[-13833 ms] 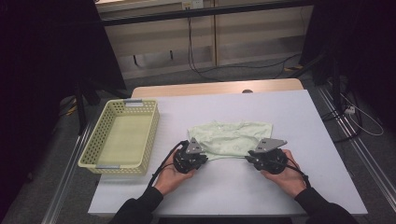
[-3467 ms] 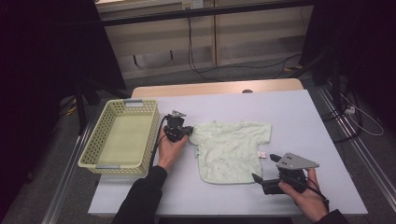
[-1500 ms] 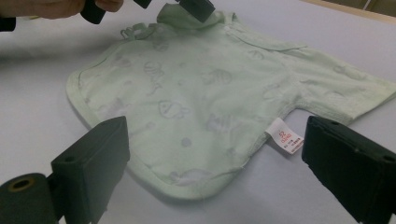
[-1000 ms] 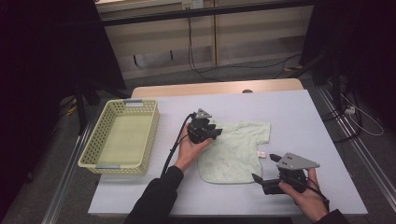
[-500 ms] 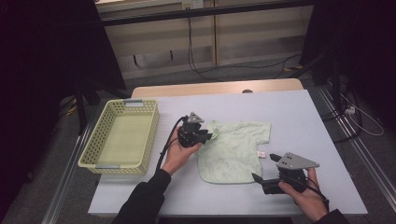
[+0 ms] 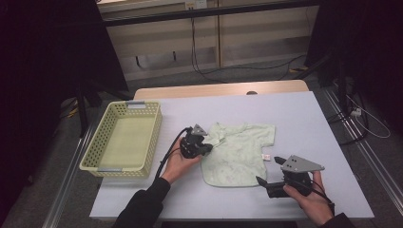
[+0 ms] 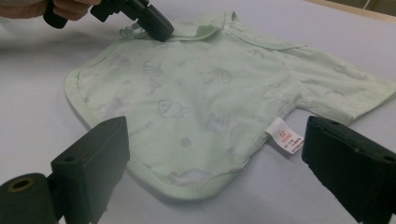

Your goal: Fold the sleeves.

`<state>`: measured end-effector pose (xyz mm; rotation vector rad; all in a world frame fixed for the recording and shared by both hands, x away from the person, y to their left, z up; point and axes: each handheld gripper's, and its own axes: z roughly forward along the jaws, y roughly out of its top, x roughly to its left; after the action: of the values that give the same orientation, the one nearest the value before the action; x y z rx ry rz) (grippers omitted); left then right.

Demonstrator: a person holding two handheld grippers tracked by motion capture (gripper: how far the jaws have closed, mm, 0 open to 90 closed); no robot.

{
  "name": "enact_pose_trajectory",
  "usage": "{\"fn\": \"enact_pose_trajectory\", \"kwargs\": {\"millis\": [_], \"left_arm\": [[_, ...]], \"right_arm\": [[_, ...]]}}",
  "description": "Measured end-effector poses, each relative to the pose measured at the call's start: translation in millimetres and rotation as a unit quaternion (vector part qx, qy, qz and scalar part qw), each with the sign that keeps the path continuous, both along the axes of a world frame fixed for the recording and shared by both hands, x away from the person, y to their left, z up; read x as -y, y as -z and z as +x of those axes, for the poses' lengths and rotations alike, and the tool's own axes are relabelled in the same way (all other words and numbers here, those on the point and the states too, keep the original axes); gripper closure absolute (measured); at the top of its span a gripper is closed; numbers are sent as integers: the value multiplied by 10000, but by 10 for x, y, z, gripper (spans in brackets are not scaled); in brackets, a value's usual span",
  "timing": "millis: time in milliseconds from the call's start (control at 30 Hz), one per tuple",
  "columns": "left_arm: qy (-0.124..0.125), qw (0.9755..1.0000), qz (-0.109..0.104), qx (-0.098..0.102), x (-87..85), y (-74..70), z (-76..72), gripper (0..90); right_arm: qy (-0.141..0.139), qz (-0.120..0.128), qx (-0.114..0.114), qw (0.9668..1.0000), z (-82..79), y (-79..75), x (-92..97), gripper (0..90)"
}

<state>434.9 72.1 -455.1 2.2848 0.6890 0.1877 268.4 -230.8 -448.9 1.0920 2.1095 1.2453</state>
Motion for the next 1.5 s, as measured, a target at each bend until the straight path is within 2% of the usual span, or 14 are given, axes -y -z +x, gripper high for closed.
{"fn": "enact_pose_trajectory", "kwargs": {"millis": [167, 300, 333, 400, 500, 633, 700, 833, 933, 1033, 1100, 1200, 1333, 1500], "left_arm": [[66, 9997, -232, 53, -65, -19, -63, 758], [-212, 9986, -400, 273, -169, -97, -176, 537], [-215, 9982, -469, 291, -208, -112, -206, 518], [-293, 9973, -441, 511, -280, -135, -271, 464], [-497, 9959, -450, 604, -358, -153, -356, 276], [-586, 9939, -495, 798, -407, -193, -459, 154], [-578, 9929, -639, 824, -443, -227, -502, 105], [-650, 9912, -831, 796, -526, -248, -602, 54], [-719, 9893, -792, 990, -570, -249, -690, 52], [-679, 9882, -983, 956, -629, -246, -756, 51], [-667, 9875, -976, 1044, -657, -249, -801, 50], [-706, 9865, -1043, 1045, -690, -257, -852, 50], [-729, 9851, -1107, 1097, -762, -272, -933, 50], [-787, 9849, -1112, 1069, -840, -279, -1015, 51]], "right_arm": [[7, 1, 19, 10000, 12, -4, 3, 74], [90, -26, 42, 9999, 47, -11, 25, 80], [119, -30, 48, 9999, 59, -14, 30, 80], [173, -18, 67, 9998, 82, -19, 41, 84], [213, 12, 107, 9997, 116, -23, 56, 87], [318, 43, 178, 9993, 170, -40, 75, 90], [391, 75, 235, 9989, 207, -48, 92, 95], [509, 161, 305, 9981, 293, -66, 144, 98], [588, 98, 328, 9977, 354, -80, 167, 97], [596, 83, 321, 9977, 422, -95, 185, 84], [580, 74, 366, 9976, 466, -101, 204, 82], [678, 53, 407, 9969, 532, -108, 234, 83], [755, 95, 356, 9965, 619, -122, 275, 83], [829, -7, 274, 9962, 732, -149, 304, 82]]}}
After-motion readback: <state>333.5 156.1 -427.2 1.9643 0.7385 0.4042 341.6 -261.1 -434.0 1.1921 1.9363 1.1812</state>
